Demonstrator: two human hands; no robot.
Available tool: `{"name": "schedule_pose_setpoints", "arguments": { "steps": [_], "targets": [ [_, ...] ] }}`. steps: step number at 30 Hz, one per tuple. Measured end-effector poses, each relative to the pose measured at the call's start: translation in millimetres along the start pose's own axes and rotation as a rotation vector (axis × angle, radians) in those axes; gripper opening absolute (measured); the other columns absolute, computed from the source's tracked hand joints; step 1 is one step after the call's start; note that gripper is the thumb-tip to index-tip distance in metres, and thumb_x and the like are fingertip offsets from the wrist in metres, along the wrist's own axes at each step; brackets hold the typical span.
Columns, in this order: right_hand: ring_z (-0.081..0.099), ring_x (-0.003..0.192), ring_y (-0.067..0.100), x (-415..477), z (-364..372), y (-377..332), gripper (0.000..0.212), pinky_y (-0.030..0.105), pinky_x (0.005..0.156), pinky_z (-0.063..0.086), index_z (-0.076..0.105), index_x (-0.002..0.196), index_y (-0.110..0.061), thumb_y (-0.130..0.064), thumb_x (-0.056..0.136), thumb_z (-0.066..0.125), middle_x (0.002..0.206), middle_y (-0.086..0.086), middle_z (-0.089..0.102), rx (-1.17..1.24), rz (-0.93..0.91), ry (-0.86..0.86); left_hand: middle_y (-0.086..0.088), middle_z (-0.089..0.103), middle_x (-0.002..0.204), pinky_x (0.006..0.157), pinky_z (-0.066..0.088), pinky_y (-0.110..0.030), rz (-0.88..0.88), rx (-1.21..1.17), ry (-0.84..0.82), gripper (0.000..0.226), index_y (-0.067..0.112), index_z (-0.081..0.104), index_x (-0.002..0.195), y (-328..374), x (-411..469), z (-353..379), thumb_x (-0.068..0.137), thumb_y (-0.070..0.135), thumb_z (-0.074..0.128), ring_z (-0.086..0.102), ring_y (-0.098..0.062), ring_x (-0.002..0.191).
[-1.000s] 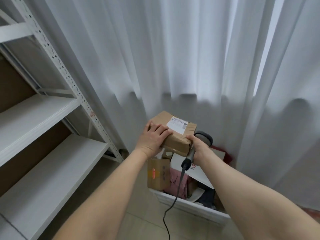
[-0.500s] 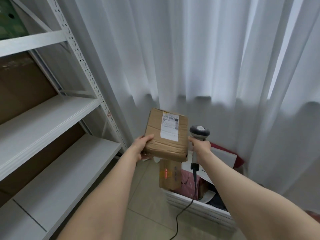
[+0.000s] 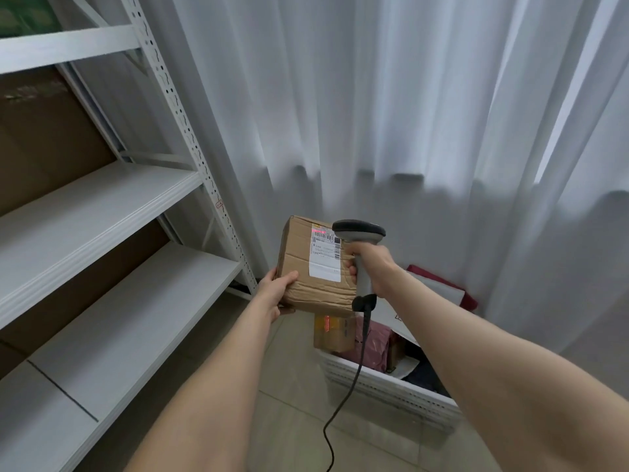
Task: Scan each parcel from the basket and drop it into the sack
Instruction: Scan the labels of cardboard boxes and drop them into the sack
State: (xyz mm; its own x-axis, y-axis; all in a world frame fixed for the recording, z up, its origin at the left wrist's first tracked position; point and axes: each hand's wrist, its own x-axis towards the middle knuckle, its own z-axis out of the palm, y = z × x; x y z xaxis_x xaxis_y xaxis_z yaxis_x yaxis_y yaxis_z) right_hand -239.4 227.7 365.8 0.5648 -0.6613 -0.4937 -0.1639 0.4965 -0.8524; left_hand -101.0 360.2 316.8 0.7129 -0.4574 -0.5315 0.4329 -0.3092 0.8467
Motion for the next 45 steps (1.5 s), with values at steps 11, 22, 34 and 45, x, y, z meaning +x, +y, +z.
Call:
{"name": "schedule_pose_setpoints", "arguments": {
  "steps": [11, 22, 34, 45],
  "targets": [
    [0.045, 0.045, 0.016, -4.0, 8.7, -6.6, 0.009, 0.022, 0.047, 0.041, 0.055, 0.080, -0.007, -0.009, 0.089, 0.055, 0.052, 0.004, 0.050, -0.015, 0.027, -0.030, -0.006, 0.052, 0.111, 0.086, 0.048, -0.054, -0.005, -0.077, -0.012, 0.065, 0.024, 0.032, 0.146, -3.7, 1.9, -5.4, 0.090, 0.017, 0.064, 0.053, -0.030, 0.101],
    [0.044, 0.045, 0.015, -3.8, 22.9, -13.5, 0.011, 0.023, 0.048, 0.040, 0.054, 0.080, -0.007, -0.008, 0.091, 0.053, 0.055, 0.004, 0.049, -0.059, 0.050, -0.052, -0.005, 0.052, 0.104, 0.091, 0.046, -0.059, -0.013, -0.096, -0.007, 0.061, 0.023, 0.033, 0.145, -1.2, 5.9, -14.0, 0.092, 0.017, 0.062, 0.051, -0.031, 0.102],
    [0.045, 0.046, 0.014, 4.7, 35.3, -13.7, 0.007, 0.023, 0.048, 0.041, 0.057, 0.084, -0.007, -0.010, 0.090, 0.054, 0.057, 0.005, 0.053, -0.066, 0.043, -0.046, -0.008, 0.052, 0.110, 0.093, 0.045, -0.060, -0.033, -0.113, -0.008, 0.059, 0.023, 0.034, 0.144, 2.8, 11.8, -22.6, 0.092, 0.019, 0.061, 0.051, -0.032, 0.102],
    [0.043, 0.047, 0.015, 9.2, 39.6, -19.9, 0.009, 0.024, 0.048, 0.040, 0.055, 0.081, -0.008, -0.008, 0.090, 0.053, 0.057, 0.005, 0.050, -0.168, 0.037, -0.078, -0.007, 0.050, 0.109, 0.092, 0.044, -0.059, -0.044, -0.125, -0.002, 0.058, 0.023, 0.034, 0.144, 2.1, 15.8, -24.6, 0.093, 0.019, 0.060, 0.049, -0.032, 0.103]
  ]
}}
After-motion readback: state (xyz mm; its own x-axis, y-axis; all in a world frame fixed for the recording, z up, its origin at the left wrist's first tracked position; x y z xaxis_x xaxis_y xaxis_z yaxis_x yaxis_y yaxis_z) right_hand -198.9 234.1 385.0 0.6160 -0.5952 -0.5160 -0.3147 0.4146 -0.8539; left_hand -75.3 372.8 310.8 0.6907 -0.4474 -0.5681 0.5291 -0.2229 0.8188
